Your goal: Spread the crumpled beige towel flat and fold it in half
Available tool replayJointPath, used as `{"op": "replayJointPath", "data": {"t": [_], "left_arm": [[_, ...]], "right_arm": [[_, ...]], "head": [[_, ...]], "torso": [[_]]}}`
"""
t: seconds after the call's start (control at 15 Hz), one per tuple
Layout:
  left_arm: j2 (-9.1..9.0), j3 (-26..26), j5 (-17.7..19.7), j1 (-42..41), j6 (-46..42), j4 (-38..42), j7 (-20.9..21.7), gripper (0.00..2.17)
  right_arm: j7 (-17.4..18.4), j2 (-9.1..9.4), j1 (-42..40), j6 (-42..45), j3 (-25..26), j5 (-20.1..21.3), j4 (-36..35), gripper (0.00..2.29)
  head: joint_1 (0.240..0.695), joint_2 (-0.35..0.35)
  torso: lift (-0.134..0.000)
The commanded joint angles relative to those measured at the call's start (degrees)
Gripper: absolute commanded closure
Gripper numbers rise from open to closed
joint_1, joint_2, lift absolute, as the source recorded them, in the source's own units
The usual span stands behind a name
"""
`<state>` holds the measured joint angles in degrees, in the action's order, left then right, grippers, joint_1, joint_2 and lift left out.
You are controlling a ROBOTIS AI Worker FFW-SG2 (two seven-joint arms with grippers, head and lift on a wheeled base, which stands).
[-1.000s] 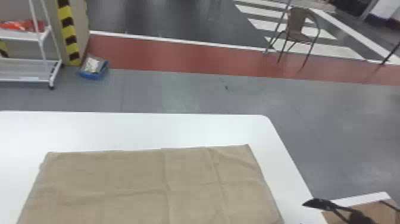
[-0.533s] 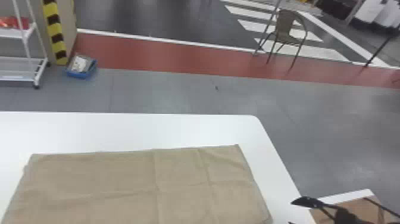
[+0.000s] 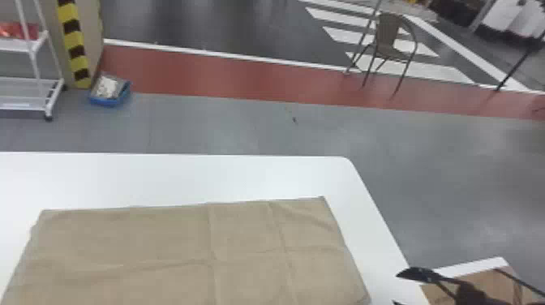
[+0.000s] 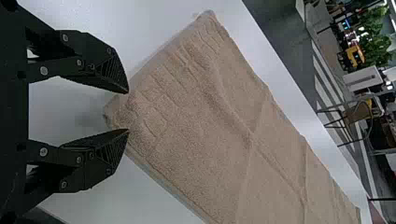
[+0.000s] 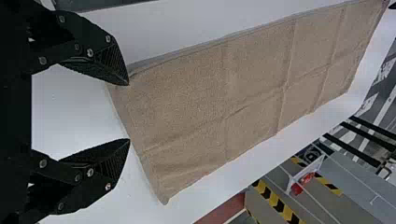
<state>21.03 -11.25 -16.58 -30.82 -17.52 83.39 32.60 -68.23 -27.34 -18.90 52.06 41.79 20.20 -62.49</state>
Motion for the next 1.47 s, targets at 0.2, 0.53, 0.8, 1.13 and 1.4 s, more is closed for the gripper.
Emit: {"op": "replayJointPath", "data": {"t": [0.2,0.53,0.8,1.13,1.4], "left_arm": [[0.51,-0.70,0.15,-0.11,-1.51,-0.51,0.71,0.70],[0.68,-1.49,0.32,-1.52,-1.51,0.28,1.85,0.70],[0.77,-1.14,-0.38,-1.43,-1.51,-0.07,0.71,0.70],[0.51,-0.44,-2.05,-0.11,-1.51,-1.12,-0.61,0.82],[0.68,0.09,-2.23,0.50,-1.68,-1.91,-1.05,1.15]], "right_arm": [[-0.33,0.00,0.00,0.00,0.13,-0.51,-0.09,0.54],[-0.33,0.09,0.00,-0.17,0.22,-0.68,-0.09,0.54],[-0.33,0.00,0.00,-0.17,0.13,-0.77,-0.09,0.54],[-1.12,0.00,0.00,-0.17,0.22,-1.56,-0.18,0.54],[-1.12,0.00,0.09,0.00,0.57,-1.56,-0.18,0.54]], "head": [[0.695,-0.315],[0.695,-0.311],[0.695,-0.315],[0.695,-0.309],[0.695,-0.311]], "torso": [[0.000],[0.000],[0.000],[0.000],[0.000]]}}
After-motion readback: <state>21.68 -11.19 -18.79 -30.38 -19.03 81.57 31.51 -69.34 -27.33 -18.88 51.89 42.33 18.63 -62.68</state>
